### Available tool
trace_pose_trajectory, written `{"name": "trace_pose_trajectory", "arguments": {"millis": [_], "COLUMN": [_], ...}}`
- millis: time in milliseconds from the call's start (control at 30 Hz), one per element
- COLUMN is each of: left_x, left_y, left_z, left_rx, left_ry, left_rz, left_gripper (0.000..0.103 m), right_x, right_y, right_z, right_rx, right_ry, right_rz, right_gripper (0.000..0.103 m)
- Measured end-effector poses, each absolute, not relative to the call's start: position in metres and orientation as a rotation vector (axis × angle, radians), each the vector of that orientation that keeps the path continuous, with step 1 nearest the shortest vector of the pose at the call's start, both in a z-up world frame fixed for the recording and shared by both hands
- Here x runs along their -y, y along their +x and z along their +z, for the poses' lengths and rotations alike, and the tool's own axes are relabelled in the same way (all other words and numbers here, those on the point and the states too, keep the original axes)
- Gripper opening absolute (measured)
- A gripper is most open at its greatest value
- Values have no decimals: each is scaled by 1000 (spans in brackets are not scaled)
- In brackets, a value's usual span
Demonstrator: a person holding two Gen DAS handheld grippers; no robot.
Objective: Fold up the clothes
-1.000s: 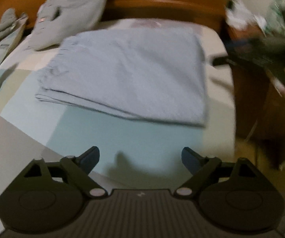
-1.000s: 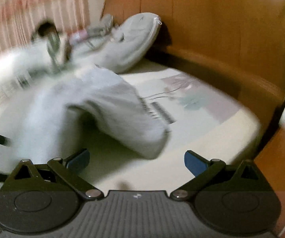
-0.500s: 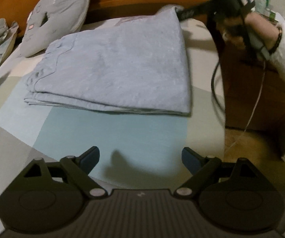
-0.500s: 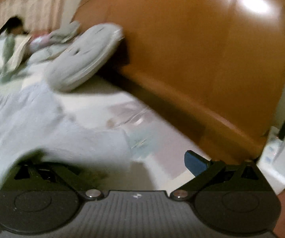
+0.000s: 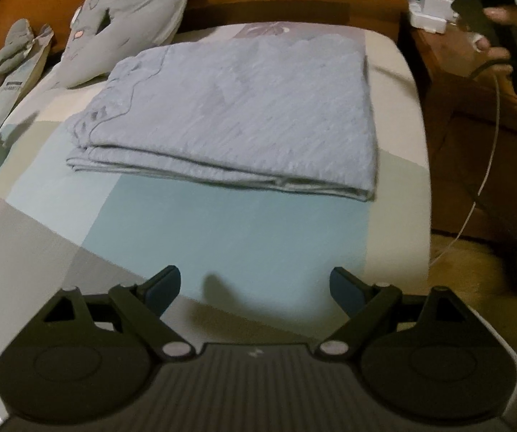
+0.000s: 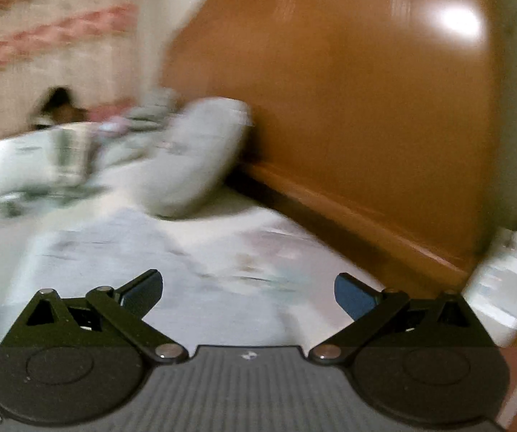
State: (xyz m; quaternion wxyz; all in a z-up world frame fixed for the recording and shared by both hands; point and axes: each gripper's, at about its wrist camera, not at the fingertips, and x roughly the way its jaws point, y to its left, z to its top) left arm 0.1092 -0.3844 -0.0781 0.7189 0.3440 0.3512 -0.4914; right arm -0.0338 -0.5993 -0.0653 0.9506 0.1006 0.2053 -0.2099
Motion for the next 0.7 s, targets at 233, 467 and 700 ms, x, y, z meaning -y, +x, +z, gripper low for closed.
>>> {"name": "trace_pose_trajectory", "arguments": {"millis": [233,467,700], "left_x": [374,355,352], "left_y": [123,133,130], "left_z": [-81,-83,-81], "left_rx": [-808,-826,-822], "left_ry": [757,741,689], "left_rz": [-1027,-993,-1025], "left_gripper": [90,90,90], "right_x": [556,552,520], "right_y": [27,7,2], "right_z": [-101,-148,-122], "right_rx": [-528,-625,-584], "right_ry": [138,101,69], "right_rz": [-120,-154,-141], "right_gripper": [103,103,103]}}
